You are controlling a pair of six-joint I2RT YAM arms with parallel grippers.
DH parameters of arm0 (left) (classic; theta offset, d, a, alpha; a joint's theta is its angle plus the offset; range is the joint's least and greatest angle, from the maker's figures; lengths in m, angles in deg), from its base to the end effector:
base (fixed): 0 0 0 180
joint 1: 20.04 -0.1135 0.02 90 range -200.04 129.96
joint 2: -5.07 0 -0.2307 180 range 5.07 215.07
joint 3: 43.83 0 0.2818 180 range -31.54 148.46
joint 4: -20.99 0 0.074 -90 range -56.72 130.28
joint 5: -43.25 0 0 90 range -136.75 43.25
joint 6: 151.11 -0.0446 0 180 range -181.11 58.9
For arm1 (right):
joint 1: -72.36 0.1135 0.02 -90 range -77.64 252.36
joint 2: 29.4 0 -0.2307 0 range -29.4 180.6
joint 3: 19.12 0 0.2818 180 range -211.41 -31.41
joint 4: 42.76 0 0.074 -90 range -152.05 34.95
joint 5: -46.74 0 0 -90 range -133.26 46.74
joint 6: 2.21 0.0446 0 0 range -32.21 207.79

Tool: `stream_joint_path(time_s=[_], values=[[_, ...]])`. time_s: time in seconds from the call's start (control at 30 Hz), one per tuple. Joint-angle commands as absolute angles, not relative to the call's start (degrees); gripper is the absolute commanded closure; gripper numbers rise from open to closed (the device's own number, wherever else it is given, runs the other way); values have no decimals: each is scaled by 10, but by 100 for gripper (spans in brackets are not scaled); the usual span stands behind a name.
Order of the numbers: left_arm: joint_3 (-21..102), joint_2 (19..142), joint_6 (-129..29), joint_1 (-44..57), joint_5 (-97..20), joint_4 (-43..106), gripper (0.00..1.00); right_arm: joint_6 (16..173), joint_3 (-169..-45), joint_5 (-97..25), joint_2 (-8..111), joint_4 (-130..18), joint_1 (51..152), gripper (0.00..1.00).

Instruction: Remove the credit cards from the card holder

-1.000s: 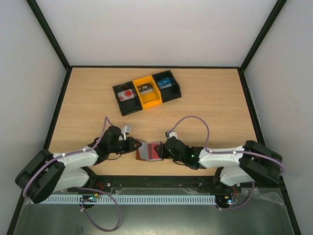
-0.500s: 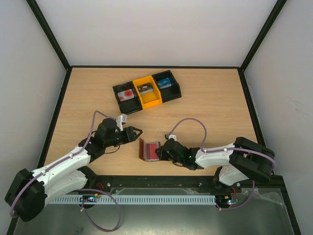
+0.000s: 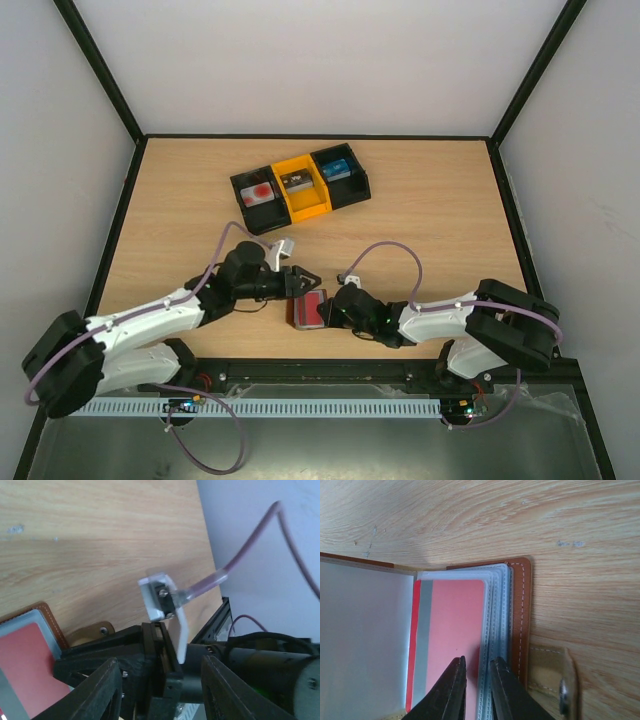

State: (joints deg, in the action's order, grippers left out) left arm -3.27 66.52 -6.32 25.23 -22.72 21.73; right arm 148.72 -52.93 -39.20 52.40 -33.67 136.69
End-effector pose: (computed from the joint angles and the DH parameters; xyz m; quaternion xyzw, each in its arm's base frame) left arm 0.1839 -0.2115 0.1734 0.0494 0.8160 -0.5318 0.2211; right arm 0.1132 0.2428 0.0580 -0.0420 0.9008 0.3975 0.1698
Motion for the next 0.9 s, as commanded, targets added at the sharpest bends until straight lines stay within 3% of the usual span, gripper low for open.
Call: stream_joint_path(time_s=[0.0, 0.23, 0.43, 0.87], values=[[-23, 719, -62, 263, -220, 179, 55, 1494, -515, -394, 539, -345, 1371, 85], [2, 774, -123, 263, -301, 326, 60, 1494, -517, -396, 538, -356, 1371, 85], [-20, 743, -151, 263, -363, 392, 66, 1491, -523, -394, 546, -357, 1371, 85], [-94, 754, -125, 248, -364, 321, 69, 1491, -526, -385, 574, -354, 1371, 89]])
